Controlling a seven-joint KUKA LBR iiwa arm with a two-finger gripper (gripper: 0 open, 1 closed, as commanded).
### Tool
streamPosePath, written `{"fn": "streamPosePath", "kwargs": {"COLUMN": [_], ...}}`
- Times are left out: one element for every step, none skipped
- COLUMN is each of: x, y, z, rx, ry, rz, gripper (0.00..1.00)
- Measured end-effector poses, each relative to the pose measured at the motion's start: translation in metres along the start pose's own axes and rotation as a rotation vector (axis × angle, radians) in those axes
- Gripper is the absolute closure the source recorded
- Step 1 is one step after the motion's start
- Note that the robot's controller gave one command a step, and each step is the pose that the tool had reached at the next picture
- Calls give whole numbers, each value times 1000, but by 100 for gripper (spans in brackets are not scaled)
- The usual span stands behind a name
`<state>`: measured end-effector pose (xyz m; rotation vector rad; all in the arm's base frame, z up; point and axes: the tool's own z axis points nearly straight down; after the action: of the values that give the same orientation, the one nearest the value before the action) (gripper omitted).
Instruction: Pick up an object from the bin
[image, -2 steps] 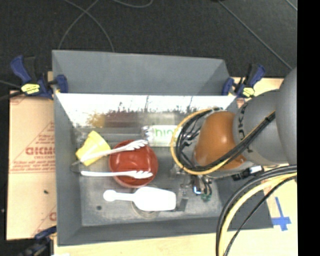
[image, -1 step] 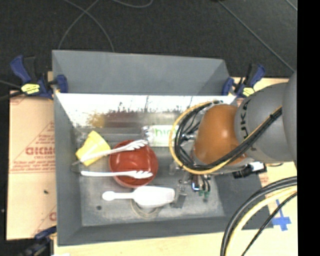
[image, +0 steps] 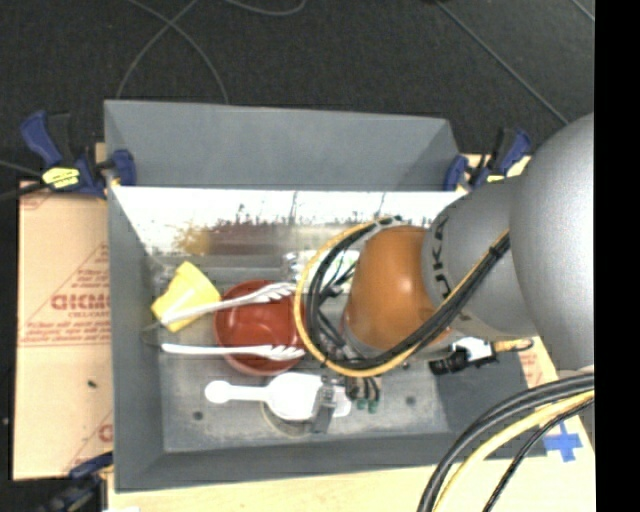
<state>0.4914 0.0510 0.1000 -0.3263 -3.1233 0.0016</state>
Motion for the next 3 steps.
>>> {"fn": "streamPosePath", "kwargs": {"x": [8, 20, 20], "y": [8, 50, 50], "z": [29, 25, 25], "rx": [0, -8, -8], "ry": [-11, -28, -28], "rz": [158, 127, 126], "gripper": [0, 100, 100]}}
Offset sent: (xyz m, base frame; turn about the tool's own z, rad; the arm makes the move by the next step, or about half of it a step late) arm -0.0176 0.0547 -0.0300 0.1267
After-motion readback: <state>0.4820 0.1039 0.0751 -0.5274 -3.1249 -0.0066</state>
